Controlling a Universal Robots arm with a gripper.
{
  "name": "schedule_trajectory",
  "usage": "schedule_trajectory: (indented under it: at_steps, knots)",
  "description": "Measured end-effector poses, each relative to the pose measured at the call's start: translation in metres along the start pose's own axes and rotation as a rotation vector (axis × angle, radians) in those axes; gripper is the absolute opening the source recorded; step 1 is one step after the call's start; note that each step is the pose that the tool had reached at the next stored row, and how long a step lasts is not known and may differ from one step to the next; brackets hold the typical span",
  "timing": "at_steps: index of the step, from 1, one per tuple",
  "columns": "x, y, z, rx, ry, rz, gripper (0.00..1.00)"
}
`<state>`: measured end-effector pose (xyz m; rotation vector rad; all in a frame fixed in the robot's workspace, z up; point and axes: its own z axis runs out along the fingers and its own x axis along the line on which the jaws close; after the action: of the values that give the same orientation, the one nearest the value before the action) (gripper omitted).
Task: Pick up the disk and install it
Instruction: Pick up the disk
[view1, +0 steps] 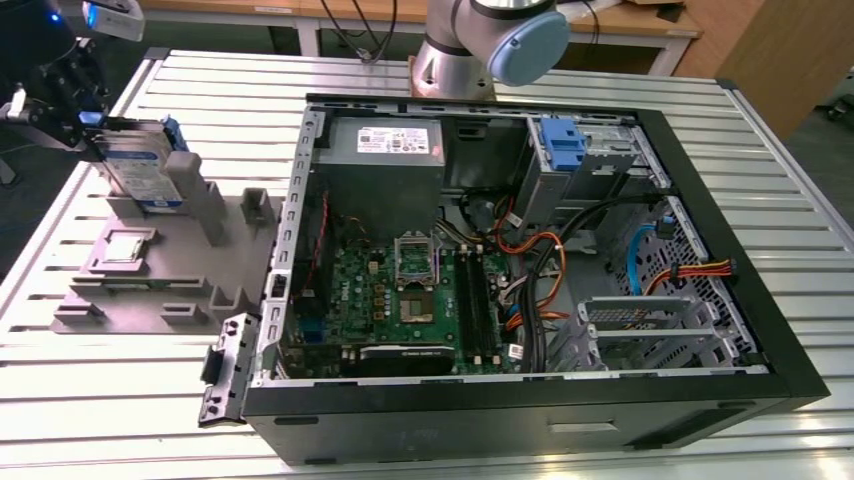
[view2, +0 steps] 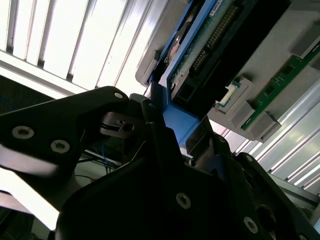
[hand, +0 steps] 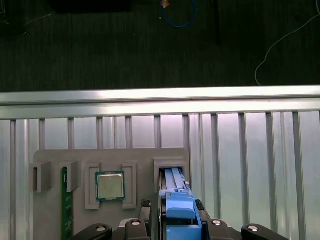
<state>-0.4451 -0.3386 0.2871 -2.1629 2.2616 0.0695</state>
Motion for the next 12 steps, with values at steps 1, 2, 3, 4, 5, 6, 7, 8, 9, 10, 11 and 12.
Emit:
schedule_trajectory:
  at_steps: [1,2,3,4,5,6,7,8,9,10,11,12]
  knots:
    - [0.0,0.0,0.0,0.0,0.0,0.0,0.44]
    - [0.0,0.0,0.0,0.0,0.0,0.0,0.44]
    - [0.0,0.0,0.0,0.0,-0.0001,0.0,0.44]
    - [0.0,0.0,0.0,0.0,-0.0001,0.0,0.43]
    - [0.0,0.0,0.0,0.0,-0.0003,0.0,0.43]
    - [0.0,0.0,0.0,0.0,-0.0004,0.0,0.37]
    - [0.0,0.0,0.0001,0.0001,-0.0004,0.0,0.37]
    - [0.0,0.0,0.0,0.0,-0.0005,0.0,0.37]
    - [0.0,-0.0001,0.0001,0.0001,-0.0005,0.0,0.37]
    - [0.0,-0.0001,0.0001,0.0001,-0.0005,0.0,0.37]
    - [0.0,-0.0001,0.0001,0.0001,-0.0005,0.0,0.37]
    - [0.0,-0.0001,0.0001,0.0,-0.0005,0.0,0.37]
